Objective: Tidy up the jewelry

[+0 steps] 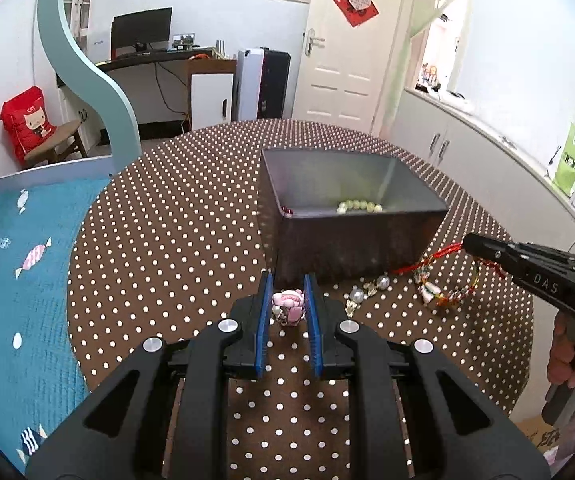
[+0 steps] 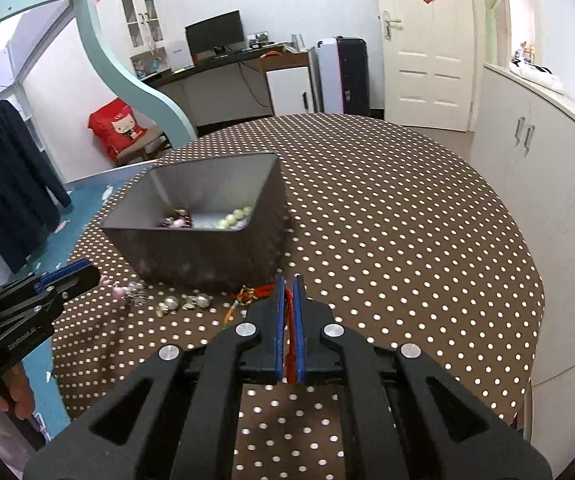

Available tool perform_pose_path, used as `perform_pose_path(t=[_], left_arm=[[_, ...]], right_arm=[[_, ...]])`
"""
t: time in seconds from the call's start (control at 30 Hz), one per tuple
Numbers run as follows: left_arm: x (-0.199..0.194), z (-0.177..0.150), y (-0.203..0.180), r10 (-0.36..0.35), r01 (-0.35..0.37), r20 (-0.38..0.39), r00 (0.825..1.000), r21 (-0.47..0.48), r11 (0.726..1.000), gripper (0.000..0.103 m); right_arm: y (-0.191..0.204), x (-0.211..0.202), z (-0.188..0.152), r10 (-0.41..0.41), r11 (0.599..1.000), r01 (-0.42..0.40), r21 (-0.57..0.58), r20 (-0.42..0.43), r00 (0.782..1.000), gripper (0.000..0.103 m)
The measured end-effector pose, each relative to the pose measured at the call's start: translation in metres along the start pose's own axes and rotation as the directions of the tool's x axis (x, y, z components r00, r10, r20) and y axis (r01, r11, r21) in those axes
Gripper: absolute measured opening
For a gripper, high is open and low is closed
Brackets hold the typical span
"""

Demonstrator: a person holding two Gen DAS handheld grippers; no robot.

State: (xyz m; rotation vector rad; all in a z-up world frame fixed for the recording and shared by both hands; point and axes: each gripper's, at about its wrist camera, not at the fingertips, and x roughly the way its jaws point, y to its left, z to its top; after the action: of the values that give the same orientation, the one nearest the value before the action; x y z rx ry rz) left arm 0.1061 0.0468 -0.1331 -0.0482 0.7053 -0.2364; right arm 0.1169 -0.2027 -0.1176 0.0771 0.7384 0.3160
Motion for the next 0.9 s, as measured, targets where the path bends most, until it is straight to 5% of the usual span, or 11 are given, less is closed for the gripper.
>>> perform_pose_path(t=[0.5,0.9], left_arm=[[-0.023,0.021,0.000,0.000,-0.001,0.083,0.997,0.010,1.000,0.016],[-0.017,0.017,0.000,-0.009,0.008,0.052,0.999,0.011,1.000,0.016]], right_arm=[[0.015,-0.030,0.015,0.013,0.997,-0.007,-0.076,0.087,0.996,0.000],[0.005,0.026,-0.020,-0.016,0.997,0.007,-0.073,-0.124,0.992,0.021]])
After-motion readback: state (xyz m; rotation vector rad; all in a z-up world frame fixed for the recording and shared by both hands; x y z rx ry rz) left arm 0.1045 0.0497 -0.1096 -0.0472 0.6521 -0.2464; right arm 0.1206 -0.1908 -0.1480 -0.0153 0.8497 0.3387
